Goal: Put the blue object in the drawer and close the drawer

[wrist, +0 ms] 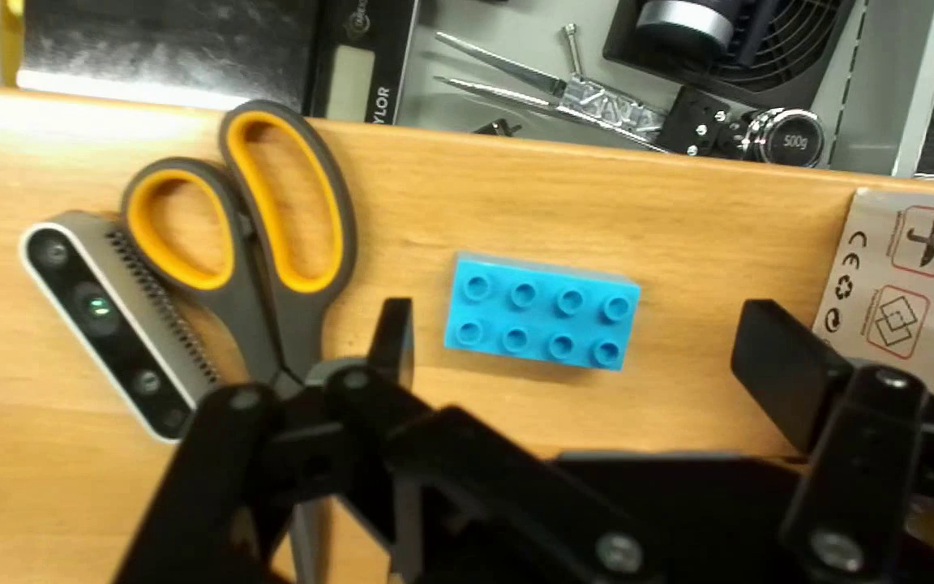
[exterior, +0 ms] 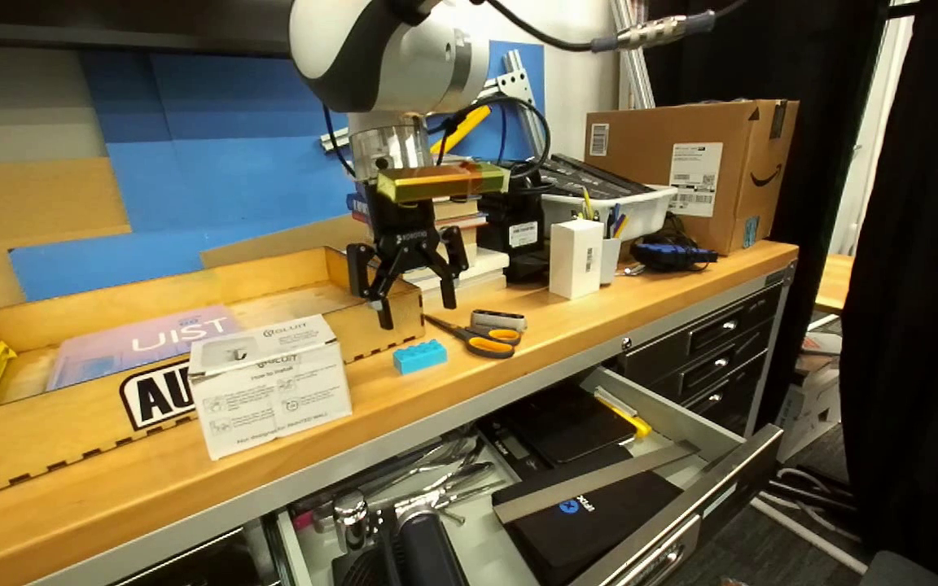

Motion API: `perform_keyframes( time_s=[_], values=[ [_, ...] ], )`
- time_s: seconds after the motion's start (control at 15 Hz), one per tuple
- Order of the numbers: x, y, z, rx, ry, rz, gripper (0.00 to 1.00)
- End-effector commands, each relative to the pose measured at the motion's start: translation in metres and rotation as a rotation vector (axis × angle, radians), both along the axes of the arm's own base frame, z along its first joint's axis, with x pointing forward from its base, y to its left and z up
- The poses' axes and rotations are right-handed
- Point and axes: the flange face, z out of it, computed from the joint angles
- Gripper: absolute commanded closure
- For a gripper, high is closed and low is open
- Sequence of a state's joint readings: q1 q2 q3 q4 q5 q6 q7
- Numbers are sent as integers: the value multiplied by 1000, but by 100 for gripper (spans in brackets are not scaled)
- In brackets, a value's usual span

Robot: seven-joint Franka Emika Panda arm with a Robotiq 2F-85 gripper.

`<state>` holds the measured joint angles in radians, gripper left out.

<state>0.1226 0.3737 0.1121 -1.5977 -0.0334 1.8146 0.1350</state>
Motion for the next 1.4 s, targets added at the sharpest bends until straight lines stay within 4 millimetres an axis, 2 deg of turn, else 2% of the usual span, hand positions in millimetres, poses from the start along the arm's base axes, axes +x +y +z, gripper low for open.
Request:
perform_keyframes(
  time_s=[0.0, 0.47, 0.6, 0.67, 0.73, 0.93, 1.07, 1.33],
  values=[
    [15, 11, -10, 44, 13, -2, 0],
    [31, -1, -48, 35, -8, -152, 0],
    [32, -4, -50, 29, -24, -195, 0],
    [32, -5, -49, 20, -38, -215, 25],
    [31, -5, -47, 17, -53, -234, 26],
    [25, -3, -44, 19, -62, -272, 51],
    [14, 0, -42, 25, -45, -279, 55],
    [-25, -5, -43, 25, 5, -252, 55]
  ],
)
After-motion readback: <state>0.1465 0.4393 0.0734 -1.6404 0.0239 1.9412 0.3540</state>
